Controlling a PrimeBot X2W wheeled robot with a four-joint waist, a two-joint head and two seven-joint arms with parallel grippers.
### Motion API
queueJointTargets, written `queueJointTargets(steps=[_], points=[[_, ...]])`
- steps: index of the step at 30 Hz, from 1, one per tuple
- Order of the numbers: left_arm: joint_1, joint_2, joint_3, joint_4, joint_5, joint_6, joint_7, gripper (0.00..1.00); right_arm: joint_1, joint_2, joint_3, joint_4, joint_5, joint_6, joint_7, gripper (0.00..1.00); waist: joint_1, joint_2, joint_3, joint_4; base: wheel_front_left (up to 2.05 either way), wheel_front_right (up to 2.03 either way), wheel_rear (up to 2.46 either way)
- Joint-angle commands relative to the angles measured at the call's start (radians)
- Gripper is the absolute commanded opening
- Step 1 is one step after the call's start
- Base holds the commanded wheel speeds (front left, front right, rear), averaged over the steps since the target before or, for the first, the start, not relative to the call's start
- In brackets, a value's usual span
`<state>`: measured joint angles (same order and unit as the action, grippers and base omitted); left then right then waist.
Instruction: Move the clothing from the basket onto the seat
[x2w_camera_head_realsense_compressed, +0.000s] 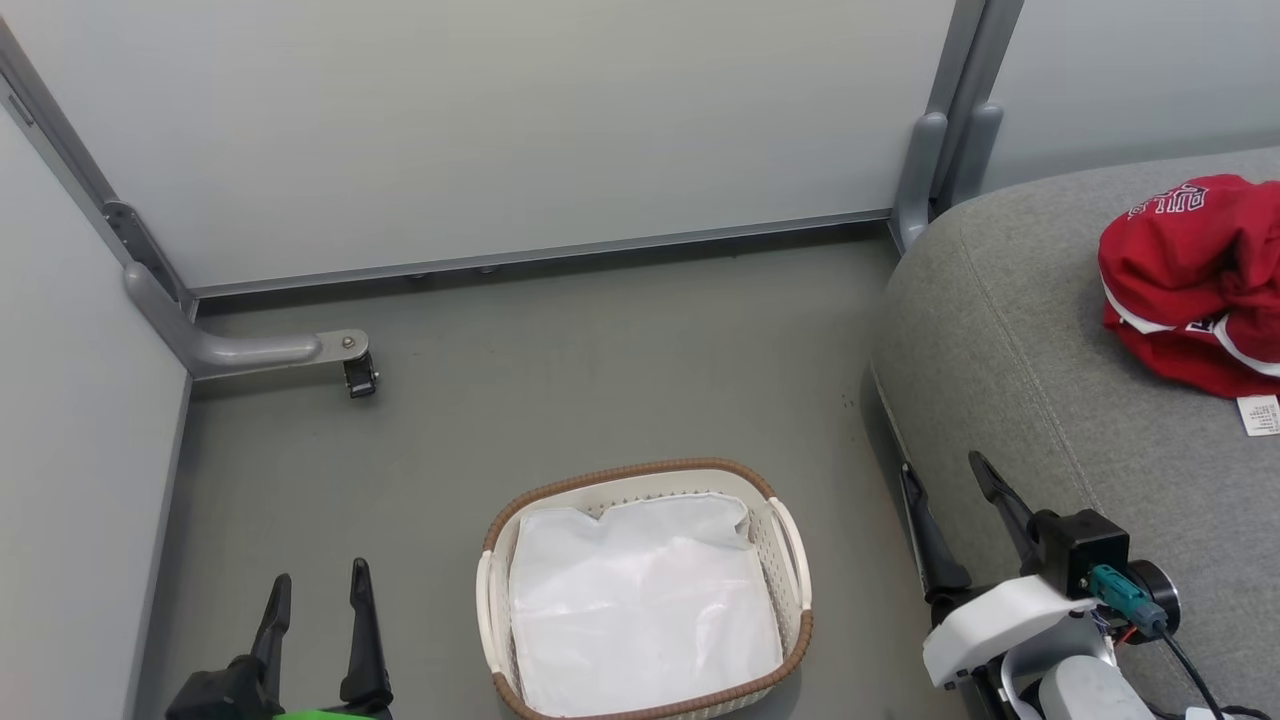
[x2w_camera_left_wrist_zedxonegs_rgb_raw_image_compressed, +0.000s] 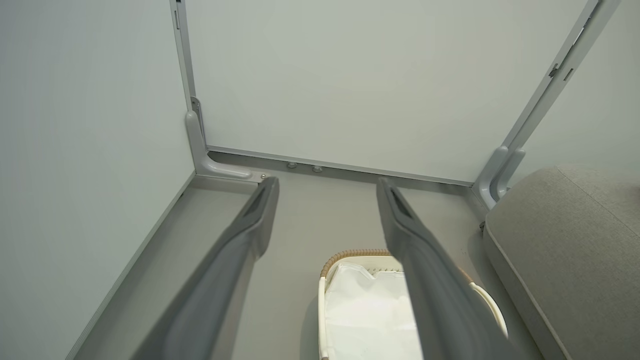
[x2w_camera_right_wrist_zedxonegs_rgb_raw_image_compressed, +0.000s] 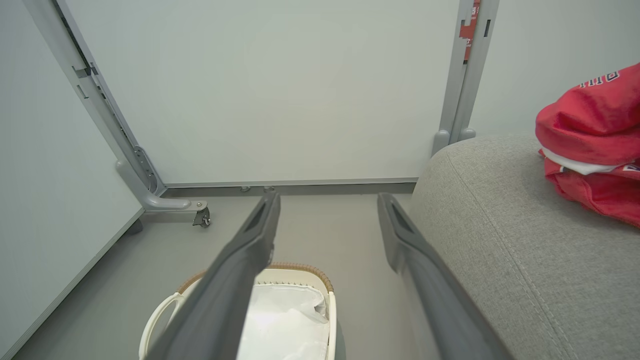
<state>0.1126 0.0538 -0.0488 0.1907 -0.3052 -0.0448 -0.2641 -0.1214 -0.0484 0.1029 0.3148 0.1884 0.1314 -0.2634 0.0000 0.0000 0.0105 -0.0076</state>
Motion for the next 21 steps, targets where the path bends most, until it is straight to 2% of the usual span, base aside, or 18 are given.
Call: queueJointTargets(steps=[1, 8, 9, 14, 21], points=[[-0.001, -0.001, 0.004, -0.004, 0.008, -0.007, 0.000, 1.00, 0.001, -0.004, -0.003, 0.003, 0.001, -0.001, -0.002, 1.00, 0.0000, 0.0000, 0.000, 0.000, 0.00, 0.00, 0.00], [0.001, -0.002, 0.003, -0.009, 0.010, -0.011, 0.000, 1.00, 0.005, -0.004, -0.006, 0.005, -0.001, -0.001, -0.002, 1.00, 0.0000, 0.0000, -0.001, -0.001, 0.00, 0.00, 0.00], [0.000, -0.002, 0.002, -0.007, 0.004, -0.008, 0.000, 0.00, 0.000, 0.000, -0.003, 0.003, -0.002, 0.000, 0.000, 0.00, 0.0000, 0.0000, -0.001, -0.001, 0.00, 0.00, 0.00], [-0.002, -0.004, 0.001, 0.026, -0.012, -0.009, 0.005, 0.00, 0.019, 0.005, -0.003, 0.030, 0.015, 0.000, 0.005, 0.00, 0.0000, 0.0000, -0.001, -0.001, 0.00, 0.00, 0.00], [-0.025, -0.004, 0.017, 0.029, -0.138, -0.017, 0.042, 0.00, 0.018, 0.004, -0.024, 0.020, 0.154, 0.000, 0.041, 0.00, 0.0000, 0.0000, -0.002, 0.000, 0.00, 0.00, 0.00]])
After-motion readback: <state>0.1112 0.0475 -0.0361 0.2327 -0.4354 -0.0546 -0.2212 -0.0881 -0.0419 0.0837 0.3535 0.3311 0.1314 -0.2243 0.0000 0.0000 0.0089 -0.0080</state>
